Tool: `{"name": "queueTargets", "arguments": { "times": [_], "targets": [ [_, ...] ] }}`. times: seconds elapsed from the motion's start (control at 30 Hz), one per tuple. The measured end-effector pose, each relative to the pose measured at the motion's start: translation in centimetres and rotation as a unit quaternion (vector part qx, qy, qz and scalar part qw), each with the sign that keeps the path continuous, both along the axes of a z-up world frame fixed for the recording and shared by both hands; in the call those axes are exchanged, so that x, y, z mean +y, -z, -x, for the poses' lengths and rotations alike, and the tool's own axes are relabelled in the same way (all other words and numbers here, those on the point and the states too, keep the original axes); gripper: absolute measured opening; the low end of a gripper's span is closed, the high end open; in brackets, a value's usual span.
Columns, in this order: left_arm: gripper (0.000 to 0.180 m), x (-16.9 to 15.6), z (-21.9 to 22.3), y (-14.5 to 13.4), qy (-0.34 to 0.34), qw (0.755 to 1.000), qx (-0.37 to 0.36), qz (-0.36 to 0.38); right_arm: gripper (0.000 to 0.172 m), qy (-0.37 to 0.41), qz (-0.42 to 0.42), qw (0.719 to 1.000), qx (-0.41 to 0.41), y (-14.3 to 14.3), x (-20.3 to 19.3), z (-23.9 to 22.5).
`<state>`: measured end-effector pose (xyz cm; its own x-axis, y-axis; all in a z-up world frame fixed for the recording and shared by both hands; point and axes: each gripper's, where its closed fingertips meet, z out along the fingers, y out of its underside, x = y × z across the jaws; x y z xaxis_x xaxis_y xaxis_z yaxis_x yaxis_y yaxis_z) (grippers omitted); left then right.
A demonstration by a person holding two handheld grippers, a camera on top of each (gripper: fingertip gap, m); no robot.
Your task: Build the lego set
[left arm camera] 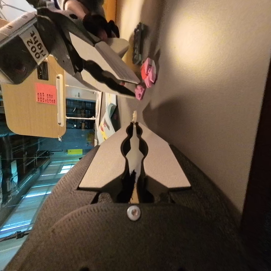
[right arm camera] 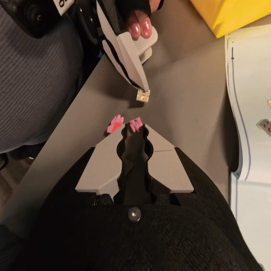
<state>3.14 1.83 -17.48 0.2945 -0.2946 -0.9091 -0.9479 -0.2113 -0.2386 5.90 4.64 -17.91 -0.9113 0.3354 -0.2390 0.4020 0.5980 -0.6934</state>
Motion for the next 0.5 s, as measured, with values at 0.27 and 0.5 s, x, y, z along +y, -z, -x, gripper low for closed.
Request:
{"name": "queueTargets", "arguments": {
  "times": [0.27, 0.5],
  "targets": [
    [0.003, -0.25, -0.20, 0.11, -0.003, 1.000, 0.000, 0.004, 0.019, -0.011, -0.016, 0.999, 0.045, 0.17, -0.18, -0.18],
    [0.003, -0.38, -0.39, 0.13, -0.002, 1.000, 0.003, 0.005, 0.014, -0.013, -0.032, 0.998, 0.057, 0.30, -0.33, -0.45]
  ]
}}
